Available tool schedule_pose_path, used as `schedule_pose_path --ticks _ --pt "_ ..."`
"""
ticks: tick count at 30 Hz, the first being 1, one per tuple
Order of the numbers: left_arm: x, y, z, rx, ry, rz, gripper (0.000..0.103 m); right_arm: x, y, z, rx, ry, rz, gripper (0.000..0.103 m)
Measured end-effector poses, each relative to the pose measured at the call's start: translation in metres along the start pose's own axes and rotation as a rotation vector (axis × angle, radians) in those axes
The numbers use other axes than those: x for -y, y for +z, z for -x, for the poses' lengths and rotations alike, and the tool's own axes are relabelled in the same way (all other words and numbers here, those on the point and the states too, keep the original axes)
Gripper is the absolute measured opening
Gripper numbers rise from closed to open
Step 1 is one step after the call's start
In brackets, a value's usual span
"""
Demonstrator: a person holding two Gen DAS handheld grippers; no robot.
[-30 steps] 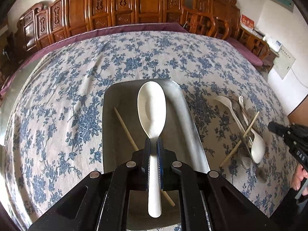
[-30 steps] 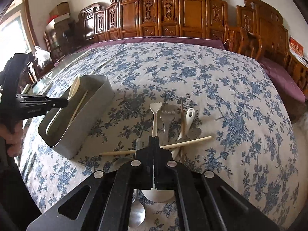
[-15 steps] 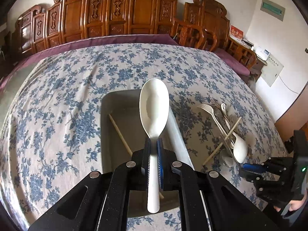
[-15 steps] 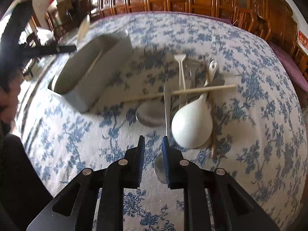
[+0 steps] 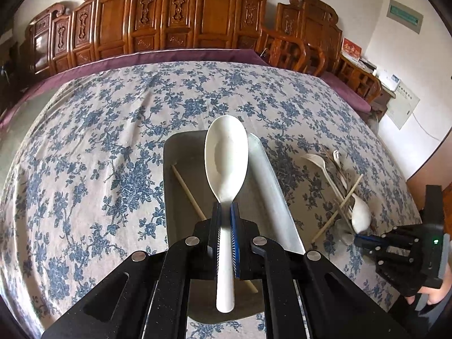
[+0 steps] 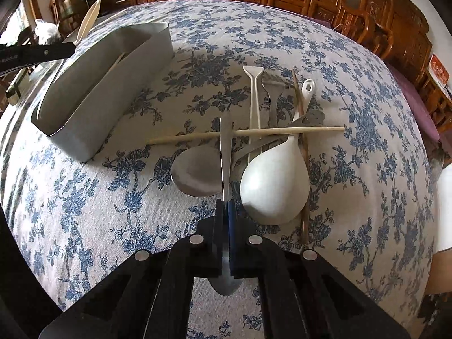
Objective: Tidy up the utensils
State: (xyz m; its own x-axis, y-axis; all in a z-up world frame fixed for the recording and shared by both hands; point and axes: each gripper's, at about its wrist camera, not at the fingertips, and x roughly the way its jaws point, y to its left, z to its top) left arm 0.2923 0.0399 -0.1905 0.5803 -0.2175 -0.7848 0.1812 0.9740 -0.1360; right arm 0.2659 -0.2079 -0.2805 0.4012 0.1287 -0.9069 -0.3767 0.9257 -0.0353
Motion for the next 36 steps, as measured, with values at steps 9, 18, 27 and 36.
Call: schedule_pose_path --ticks 9,18,27,36 --pt "-0.010 0.000 -0.013 -0.041 -0.007 0.010 0.006 -0.011 0.029 0.048 0.116 0.017 0.021 0.004" --pt "-0.026 0.005 -0.001 -0.007 0.044 0.026 0.015 -0.057 0.089 0.062 0.203 0.112 0.078 0.004" --pt "-0.049 0.009 0.016 0.029 0.099 0.048 0.016 -0.103 0.128 0.028 0.190 0.231 0.074 0.004" --pt "-0.058 0.011 0.019 0.036 0.110 0.062 0.016 -0.123 0.132 -0.018 0.118 0.294 0.041 0.004"
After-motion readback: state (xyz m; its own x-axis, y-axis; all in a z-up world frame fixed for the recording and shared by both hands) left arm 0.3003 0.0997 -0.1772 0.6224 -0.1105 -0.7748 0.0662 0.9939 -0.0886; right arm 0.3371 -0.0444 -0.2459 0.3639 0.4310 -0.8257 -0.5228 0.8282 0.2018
